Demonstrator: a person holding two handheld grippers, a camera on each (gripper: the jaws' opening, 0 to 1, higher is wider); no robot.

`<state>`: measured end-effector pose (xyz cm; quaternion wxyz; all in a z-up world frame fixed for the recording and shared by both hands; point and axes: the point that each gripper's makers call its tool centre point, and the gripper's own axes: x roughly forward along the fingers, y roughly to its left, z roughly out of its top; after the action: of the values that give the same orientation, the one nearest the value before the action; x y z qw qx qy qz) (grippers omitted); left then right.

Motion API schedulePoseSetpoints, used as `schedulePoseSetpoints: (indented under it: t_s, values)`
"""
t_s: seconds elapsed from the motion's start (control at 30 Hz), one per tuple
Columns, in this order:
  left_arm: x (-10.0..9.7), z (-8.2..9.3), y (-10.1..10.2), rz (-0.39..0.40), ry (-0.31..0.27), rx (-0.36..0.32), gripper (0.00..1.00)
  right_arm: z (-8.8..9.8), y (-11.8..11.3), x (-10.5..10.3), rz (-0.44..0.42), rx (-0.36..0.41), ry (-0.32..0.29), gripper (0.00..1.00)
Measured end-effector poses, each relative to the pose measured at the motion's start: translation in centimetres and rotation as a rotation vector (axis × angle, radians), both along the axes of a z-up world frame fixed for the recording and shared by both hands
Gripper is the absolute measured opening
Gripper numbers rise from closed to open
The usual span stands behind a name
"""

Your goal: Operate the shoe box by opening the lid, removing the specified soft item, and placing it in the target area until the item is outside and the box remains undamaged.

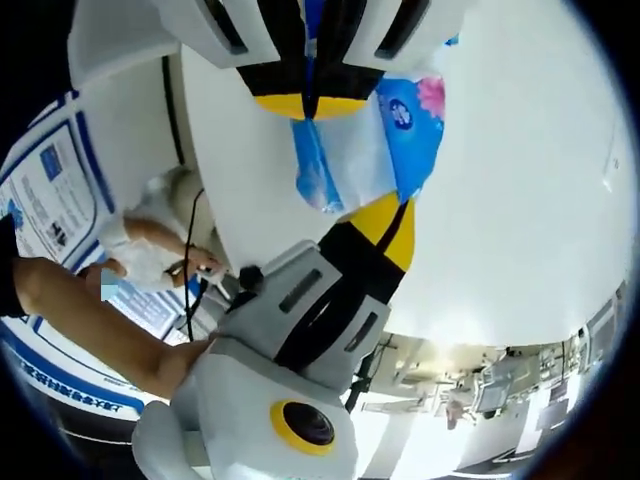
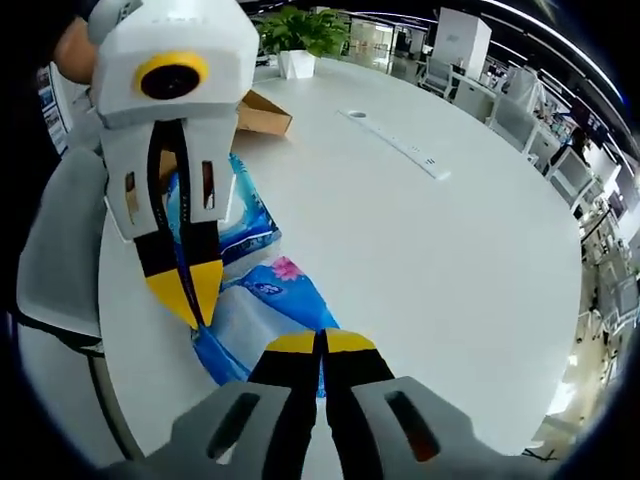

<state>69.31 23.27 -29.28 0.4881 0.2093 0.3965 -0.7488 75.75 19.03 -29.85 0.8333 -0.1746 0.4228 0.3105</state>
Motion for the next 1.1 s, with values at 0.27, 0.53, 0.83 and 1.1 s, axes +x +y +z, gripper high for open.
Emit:
schedulePoseSetpoints:
  t_s: [0.27,0.53,0.83,1.1]
  values:
    - [-0.1,-0.1,0.1,-0.002,0.004,-0.001,0.0,-0.1,0.1,0.2,0.0,-0.005,-0.003,0.0]
    - [-0.2,-0.2,0.2,-0.01,-0.009,-0.004,0.0,0.0,0.3,0.0,-0.003,-0.015,-0.004,0.02]
    - [-0.2,0.1,0.3,-0.024,-0.061,-0.028,0.05,0.1,0.0,-0.1,-0.014,-0.033,-0.009,0.1]
    - [0.1,0.9,0.6,-0.029,-0.111,-0.053,0.14,0.9,-0.1,-0.7,-0.036,-0.039,-0.014,0.15]
